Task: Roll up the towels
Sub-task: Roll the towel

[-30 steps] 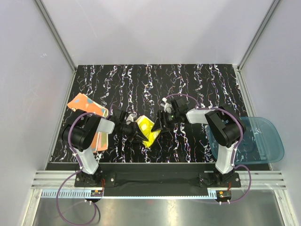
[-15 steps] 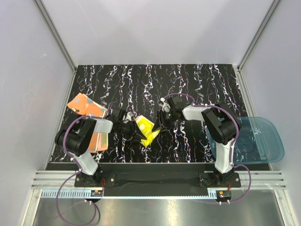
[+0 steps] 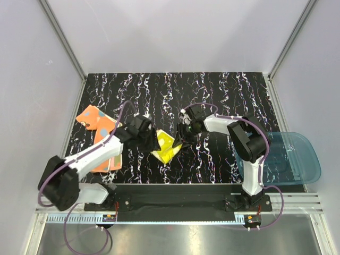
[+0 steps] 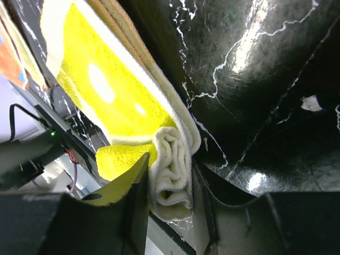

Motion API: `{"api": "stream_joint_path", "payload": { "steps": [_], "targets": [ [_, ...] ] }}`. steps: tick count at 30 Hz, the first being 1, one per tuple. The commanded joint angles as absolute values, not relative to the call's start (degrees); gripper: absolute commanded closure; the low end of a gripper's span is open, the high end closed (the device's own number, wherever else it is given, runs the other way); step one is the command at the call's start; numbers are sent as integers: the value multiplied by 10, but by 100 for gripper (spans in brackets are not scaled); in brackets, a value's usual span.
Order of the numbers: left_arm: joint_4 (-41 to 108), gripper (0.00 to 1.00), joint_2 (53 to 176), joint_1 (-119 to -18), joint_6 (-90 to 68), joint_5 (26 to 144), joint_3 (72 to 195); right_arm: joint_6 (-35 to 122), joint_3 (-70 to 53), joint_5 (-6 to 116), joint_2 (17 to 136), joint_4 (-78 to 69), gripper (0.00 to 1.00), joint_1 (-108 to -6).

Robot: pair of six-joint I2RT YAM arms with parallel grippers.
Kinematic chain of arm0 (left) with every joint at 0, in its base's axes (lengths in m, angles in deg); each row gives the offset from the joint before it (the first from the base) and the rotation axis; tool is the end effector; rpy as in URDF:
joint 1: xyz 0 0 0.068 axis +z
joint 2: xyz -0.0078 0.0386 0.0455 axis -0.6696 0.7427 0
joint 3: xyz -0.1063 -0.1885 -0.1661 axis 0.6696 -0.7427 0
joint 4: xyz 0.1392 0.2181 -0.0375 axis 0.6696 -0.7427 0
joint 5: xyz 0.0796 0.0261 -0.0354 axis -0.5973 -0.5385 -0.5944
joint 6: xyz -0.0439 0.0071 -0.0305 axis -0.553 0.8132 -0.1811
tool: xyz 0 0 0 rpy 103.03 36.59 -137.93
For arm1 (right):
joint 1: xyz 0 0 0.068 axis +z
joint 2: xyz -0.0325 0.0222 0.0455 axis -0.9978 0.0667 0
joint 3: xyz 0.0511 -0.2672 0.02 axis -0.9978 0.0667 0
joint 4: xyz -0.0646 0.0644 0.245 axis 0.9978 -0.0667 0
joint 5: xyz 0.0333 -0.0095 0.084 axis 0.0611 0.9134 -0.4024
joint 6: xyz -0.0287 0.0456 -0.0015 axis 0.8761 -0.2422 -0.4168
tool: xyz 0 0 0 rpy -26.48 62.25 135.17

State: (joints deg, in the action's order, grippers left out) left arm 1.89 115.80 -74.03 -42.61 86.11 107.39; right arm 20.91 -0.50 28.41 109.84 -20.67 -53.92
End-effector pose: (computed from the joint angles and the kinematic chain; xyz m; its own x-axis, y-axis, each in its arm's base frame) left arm 0.2137 -0.1402 0.2024 -0.9403 -0.2026 -0.2735 -0.0652 0.8958 -0.4396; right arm 0.3149 0.2226 0.1239 -0.9814 -0.1379 -0.1336 -0.1920 0.7261 0.6603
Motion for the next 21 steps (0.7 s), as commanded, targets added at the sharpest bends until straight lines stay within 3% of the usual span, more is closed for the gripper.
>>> {"api": "stream_joint_path", "payload": {
  "steps": [1,10,21],
  "targets": [
    [-15,52,1104,-830,-371,685,1126,246,-10,391,1116,-283,60,-532],
    [48,47,1180,-986,-273,605,1150,259,-50,406,1118,-336,57,-520],
    [77,39,1268,-1038,-212,558,1186,286,-90,413,1134,-379,55,-519]
  ]
}}
